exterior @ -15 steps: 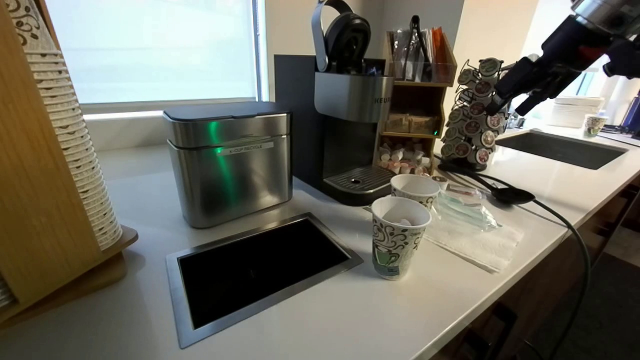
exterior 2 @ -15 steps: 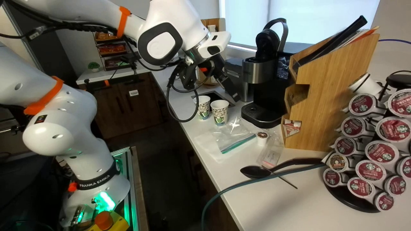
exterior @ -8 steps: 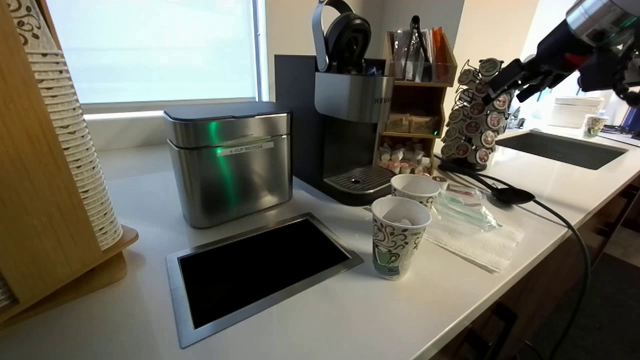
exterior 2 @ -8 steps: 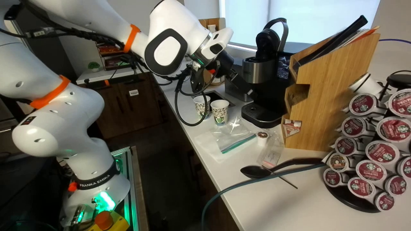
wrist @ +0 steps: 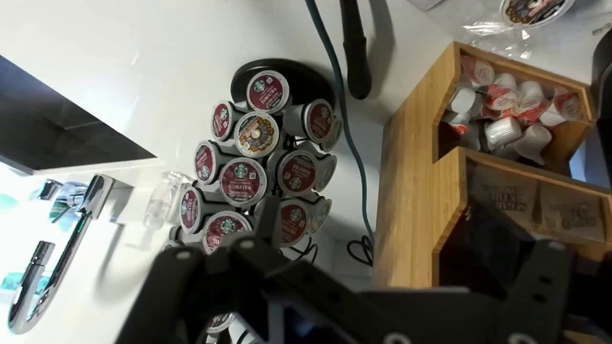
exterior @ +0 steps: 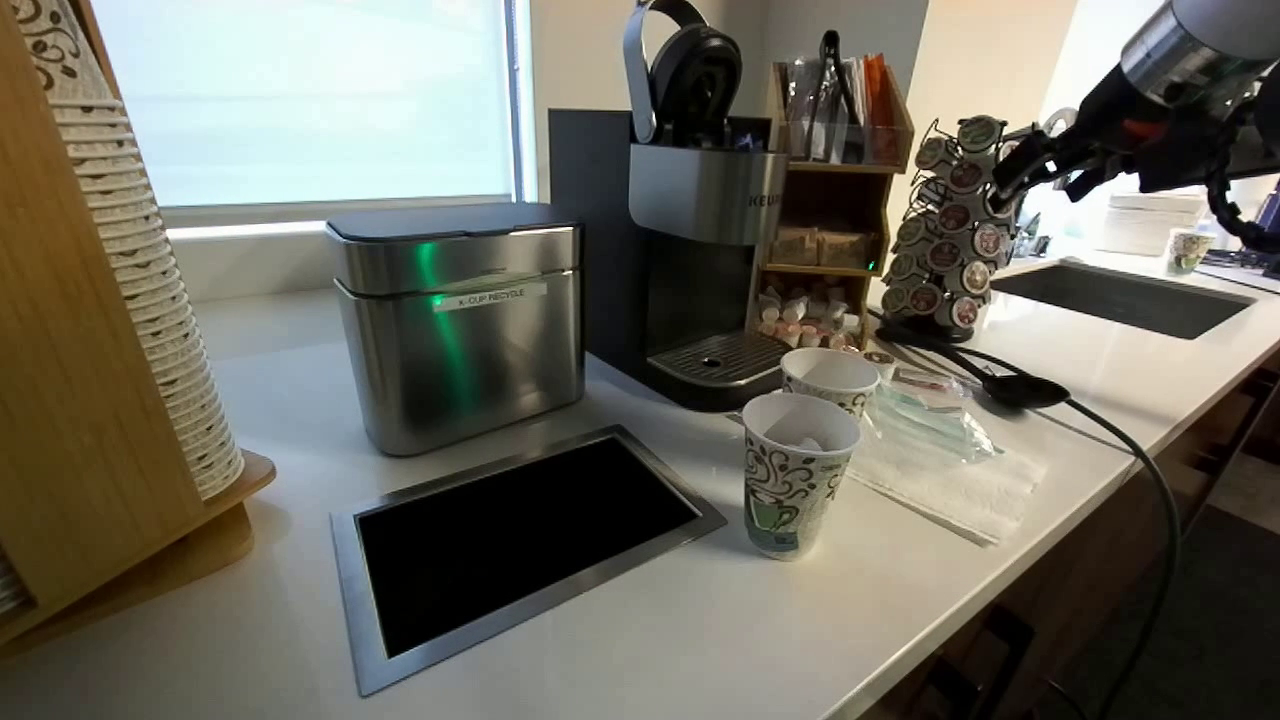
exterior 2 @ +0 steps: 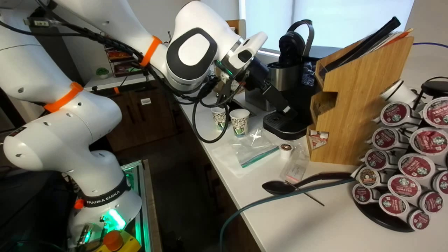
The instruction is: Remove a cookie from the wooden cupboard
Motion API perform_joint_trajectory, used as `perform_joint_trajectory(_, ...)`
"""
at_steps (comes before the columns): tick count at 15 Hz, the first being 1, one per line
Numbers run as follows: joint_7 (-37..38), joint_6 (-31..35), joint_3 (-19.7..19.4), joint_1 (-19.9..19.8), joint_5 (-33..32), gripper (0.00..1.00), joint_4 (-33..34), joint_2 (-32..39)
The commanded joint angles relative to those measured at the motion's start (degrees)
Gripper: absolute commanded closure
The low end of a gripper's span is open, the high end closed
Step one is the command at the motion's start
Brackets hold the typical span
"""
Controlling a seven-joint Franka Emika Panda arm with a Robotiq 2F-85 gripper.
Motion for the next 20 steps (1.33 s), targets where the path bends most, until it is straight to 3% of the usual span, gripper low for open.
perform_joint_trajectory(1,5.0,-5.02,6.66,-4.24,-2.33,0.0,2.03,1.97)
perform_joint_trajectory(7,26.54,-19.49,23.06,-13.8,-7.03,0.0,8.81,6.14)
perform_joint_trajectory(8,20.14,-16.24,19.03,-10.25,-3.77,0.0,5.57,3.42)
perform_joint_trajectory(11,24.27,-18.24,22.03,-12.56,-5.16,0.0,7.7,4.9)
perform_joint_trajectory(14,33.56,-18.12,25.26,-16.21,-8.13,0.0,9.38,7.21)
perform_joint_trajectory(20,46.66,-17.59,32.63,-22.56,-22.17,0.0,16.2,15.88)
